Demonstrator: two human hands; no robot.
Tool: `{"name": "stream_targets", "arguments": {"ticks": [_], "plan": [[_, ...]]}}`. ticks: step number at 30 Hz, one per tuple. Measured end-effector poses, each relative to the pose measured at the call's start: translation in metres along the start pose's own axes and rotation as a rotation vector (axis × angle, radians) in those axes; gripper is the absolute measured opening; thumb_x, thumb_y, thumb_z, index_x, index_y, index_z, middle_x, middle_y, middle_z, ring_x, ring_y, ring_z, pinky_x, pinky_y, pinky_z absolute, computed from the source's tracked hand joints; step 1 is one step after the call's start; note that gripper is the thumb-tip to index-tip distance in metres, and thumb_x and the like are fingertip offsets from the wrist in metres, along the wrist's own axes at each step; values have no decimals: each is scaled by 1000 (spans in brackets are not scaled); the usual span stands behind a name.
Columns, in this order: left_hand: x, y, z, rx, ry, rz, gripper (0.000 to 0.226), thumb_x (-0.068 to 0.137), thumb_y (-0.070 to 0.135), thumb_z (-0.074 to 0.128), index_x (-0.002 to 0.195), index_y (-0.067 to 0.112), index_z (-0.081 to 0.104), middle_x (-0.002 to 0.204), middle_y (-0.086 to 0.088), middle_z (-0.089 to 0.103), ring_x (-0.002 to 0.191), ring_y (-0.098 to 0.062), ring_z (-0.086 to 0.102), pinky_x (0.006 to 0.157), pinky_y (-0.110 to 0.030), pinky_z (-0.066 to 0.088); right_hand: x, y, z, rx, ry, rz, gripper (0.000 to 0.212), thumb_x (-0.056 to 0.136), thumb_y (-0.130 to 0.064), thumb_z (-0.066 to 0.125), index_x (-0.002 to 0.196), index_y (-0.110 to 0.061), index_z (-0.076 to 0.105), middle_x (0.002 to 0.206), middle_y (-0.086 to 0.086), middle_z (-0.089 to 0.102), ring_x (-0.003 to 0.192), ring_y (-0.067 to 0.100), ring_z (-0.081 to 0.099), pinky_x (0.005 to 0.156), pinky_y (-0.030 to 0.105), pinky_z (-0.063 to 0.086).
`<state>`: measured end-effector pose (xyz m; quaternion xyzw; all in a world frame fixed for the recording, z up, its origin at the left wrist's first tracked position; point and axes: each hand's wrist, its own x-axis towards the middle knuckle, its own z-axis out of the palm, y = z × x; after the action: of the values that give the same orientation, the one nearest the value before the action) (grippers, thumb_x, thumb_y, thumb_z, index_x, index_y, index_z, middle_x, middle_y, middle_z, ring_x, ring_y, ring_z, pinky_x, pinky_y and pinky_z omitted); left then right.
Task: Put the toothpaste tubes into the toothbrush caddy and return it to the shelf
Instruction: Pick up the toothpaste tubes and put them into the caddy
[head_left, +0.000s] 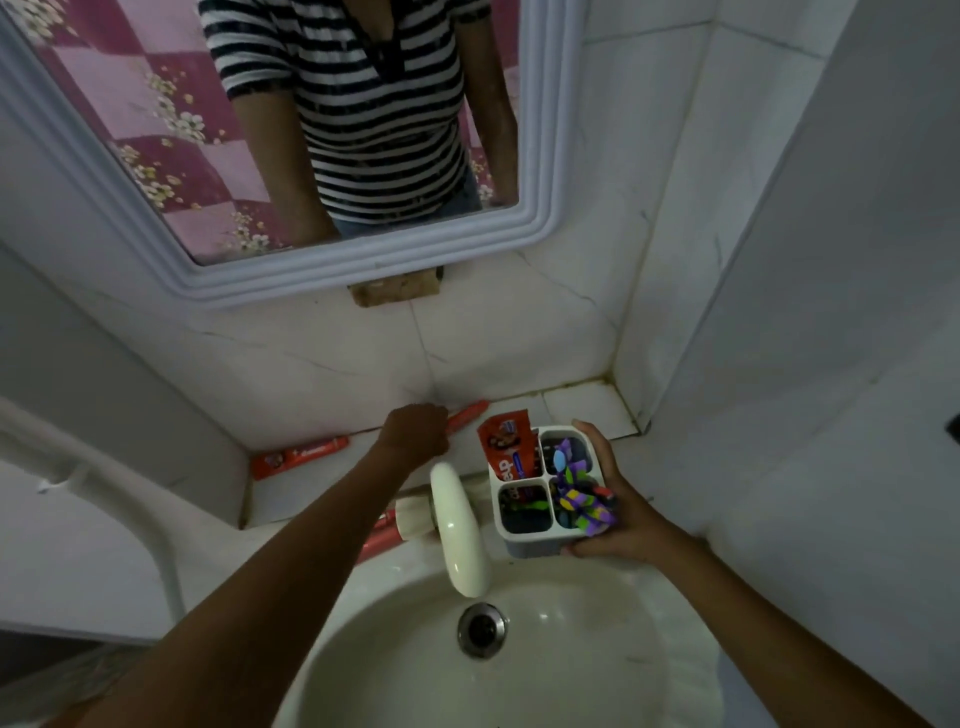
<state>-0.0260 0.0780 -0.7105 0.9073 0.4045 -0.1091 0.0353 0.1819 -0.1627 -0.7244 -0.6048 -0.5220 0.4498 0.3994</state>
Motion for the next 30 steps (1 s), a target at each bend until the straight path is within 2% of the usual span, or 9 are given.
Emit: {"name": "stream_targets", "arguments": {"ticks": [3,8,12,17,19,21,24,27,30], "plan": [[-10,-11,-17,-171,-55,-31,29,88,38,57,106,16,60,105,-9,68,98,-26,64,71,-32,43,0,-1,1,-9,9,14,138,56,11,89,152,-35,0,146,-10,40,127,-5,50,96,20,51],[-44,-10,-95,-674,44,-59,22,95,32,57,106,18,69,92,-1,73,73,-15,71,63,-23,52,-3,-7,3,-14,20,7,137,58,10,88,151,-41,2,153,2,37,135,13,48,103,46,51],[-75,20,-170,-653,211,104,26,87,37,66,109,24,68,90,10,68,68,-4,69,61,-18,49,-3,-8,3,-36,28,4,135,58,20,83,152,-33,2,154,4,35,131,7,50,105,45,49],[-77,62,-206,-482,180,273,22,82,31,73,101,19,71,88,7,71,64,-5,69,62,-20,56,-5,-14,3,-25,24,-22,138,52,3,93,151,-37,4,154,6,36,139,17,44,109,49,44],[-69,78,-202,-403,161,310,19,82,27,74,99,18,72,91,4,72,63,-7,68,64,-22,58,-6,-14,4,-3,24,-26,138,49,-4,93,151,-35,5,153,5,37,138,15,45,109,45,46],[-60,92,-192,-337,126,316,18,82,26,74,98,18,73,97,1,70,69,-9,67,70,-26,59,-7,-16,4,31,16,-33,136,48,-5,92,148,-37,6,151,5,38,134,9,47,104,32,49],[-52,111,-173,-205,82,313,23,79,31,75,98,18,73,101,0,69,91,-14,60,83,-32,52,-2,-12,3,51,21,-49,133,52,13,88,144,-39,8,149,7,37,124,-7,51,94,16,51],[-49,115,-155,-223,25,326,26,78,36,75,99,21,73,103,2,71,97,-16,63,87,-37,53,0,-6,6,37,32,-55,135,55,22,85,144,-42,8,152,9,34,127,-3,51,91,15,51],[-55,85,-152,-431,46,267,33,83,50,66,102,24,72,104,5,73,94,-12,67,84,-34,55,5,-2,9,11,8,-92,140,52,18,88,147,-41,5,153,9,33,135,6,46,97,18,49]]}}
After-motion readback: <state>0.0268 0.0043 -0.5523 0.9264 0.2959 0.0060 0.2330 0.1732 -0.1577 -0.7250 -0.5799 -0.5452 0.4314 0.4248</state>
